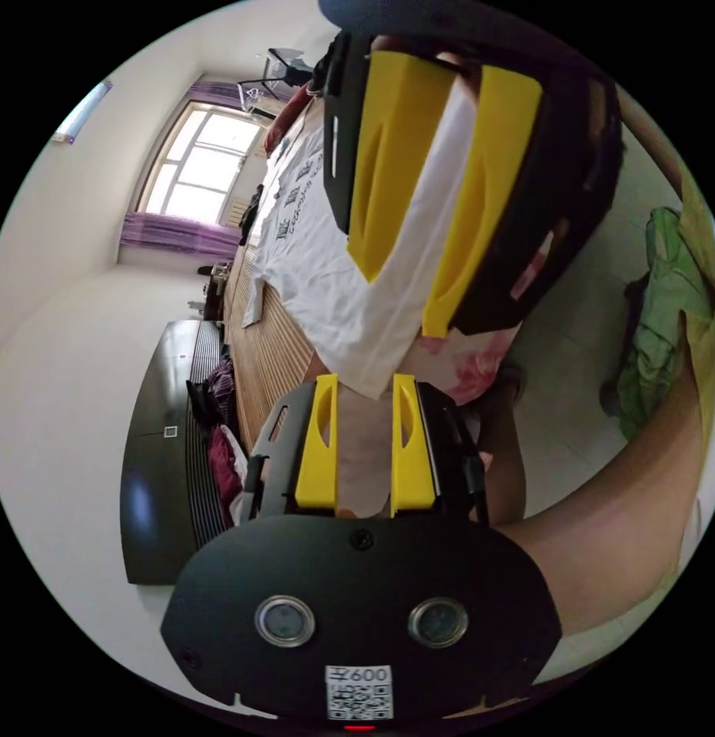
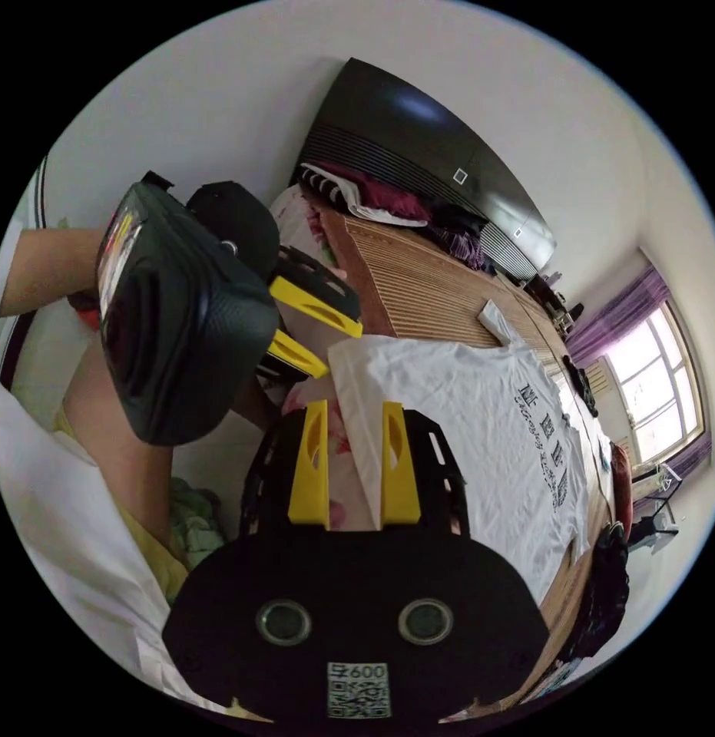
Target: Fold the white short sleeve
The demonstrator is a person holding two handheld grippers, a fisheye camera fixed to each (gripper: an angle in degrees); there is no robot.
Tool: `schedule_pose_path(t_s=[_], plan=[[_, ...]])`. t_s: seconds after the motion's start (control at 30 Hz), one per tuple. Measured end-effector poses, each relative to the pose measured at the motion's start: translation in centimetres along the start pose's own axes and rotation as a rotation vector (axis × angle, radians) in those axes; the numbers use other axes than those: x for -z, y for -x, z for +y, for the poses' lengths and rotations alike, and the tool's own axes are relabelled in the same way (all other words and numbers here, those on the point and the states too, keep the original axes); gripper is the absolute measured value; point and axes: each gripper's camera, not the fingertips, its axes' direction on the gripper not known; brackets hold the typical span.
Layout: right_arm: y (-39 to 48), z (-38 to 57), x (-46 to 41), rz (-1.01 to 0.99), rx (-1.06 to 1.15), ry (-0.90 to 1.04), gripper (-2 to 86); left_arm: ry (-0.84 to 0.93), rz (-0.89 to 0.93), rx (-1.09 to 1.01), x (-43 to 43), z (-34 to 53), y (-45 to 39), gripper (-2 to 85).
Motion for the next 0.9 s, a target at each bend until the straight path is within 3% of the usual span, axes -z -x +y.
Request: schedule_pose_path(t_s=[0.27,0.9], plan=[[-1.4,0.3,-0.9,0.018,0.007,0.020,8.3,-0.099,0.053,0.080,5.3,-2.3,4.7,1.6],[-4.1,1.9,-2.9,0.069,0.010,0.040,5.2,-0.130,0.246,0.309,10.7,-6.8,15.3,1.5]])
